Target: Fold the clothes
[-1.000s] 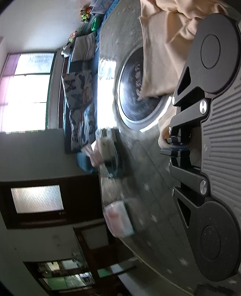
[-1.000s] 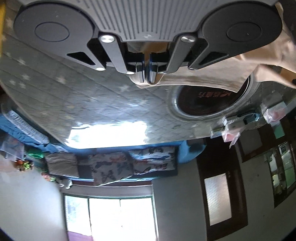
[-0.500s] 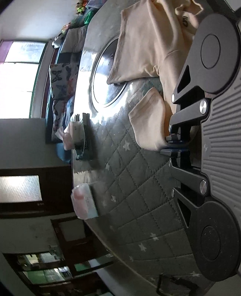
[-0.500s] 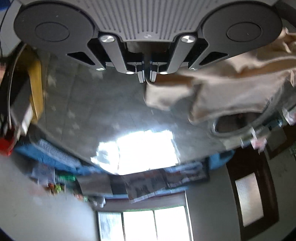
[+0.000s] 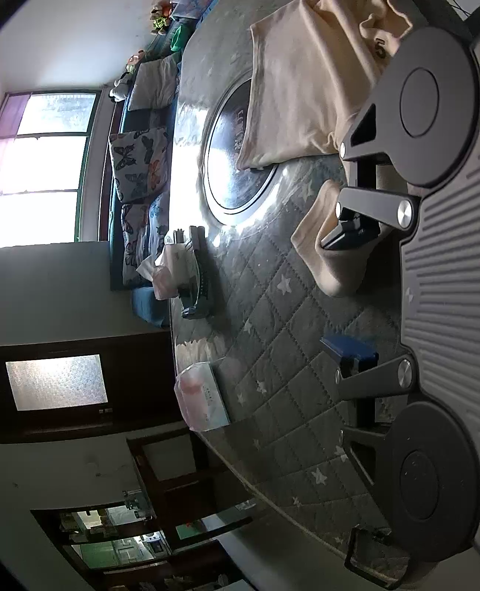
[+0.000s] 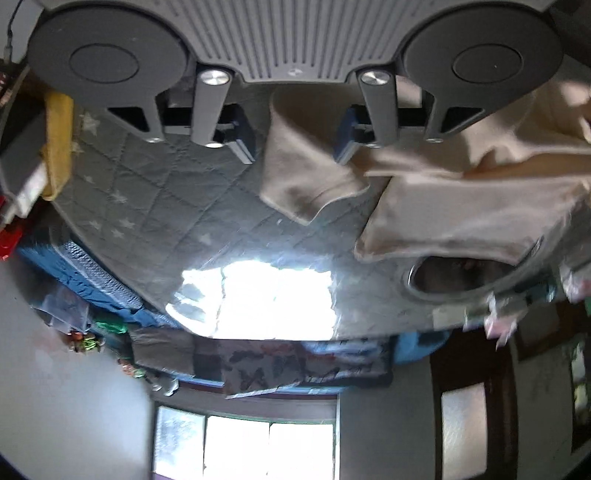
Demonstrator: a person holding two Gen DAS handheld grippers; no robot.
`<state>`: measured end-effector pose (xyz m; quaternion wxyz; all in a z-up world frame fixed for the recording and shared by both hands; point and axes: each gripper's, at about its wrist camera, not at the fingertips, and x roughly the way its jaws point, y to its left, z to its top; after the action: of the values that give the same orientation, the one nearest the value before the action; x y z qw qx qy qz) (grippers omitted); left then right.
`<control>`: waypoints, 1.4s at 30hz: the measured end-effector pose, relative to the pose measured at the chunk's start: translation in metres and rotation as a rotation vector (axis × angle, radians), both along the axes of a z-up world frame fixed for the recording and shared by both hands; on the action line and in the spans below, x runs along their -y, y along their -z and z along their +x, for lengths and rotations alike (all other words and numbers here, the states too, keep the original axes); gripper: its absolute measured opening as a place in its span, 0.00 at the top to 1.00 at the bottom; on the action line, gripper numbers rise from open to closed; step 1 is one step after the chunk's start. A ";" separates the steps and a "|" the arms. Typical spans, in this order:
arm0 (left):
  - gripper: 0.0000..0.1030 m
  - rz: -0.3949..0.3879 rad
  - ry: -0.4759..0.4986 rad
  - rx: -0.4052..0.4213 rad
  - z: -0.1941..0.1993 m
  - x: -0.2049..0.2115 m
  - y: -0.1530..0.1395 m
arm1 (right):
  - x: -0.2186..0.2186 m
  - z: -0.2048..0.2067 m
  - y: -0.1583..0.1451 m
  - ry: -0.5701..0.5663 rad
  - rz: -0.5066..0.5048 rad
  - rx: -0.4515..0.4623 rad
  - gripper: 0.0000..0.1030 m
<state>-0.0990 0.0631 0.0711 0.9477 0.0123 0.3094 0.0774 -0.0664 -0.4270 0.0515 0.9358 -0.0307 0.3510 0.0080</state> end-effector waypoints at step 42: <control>0.63 0.041 0.279 -0.177 0.192 0.109 0.054 | -0.047 0.132 0.007 -0.202 0.082 -0.138 0.72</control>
<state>0.0933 -0.0456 0.0171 0.9178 0.0813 0.3853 -0.0503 0.0661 -0.3797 0.0442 0.9044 -0.0270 0.4090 0.1186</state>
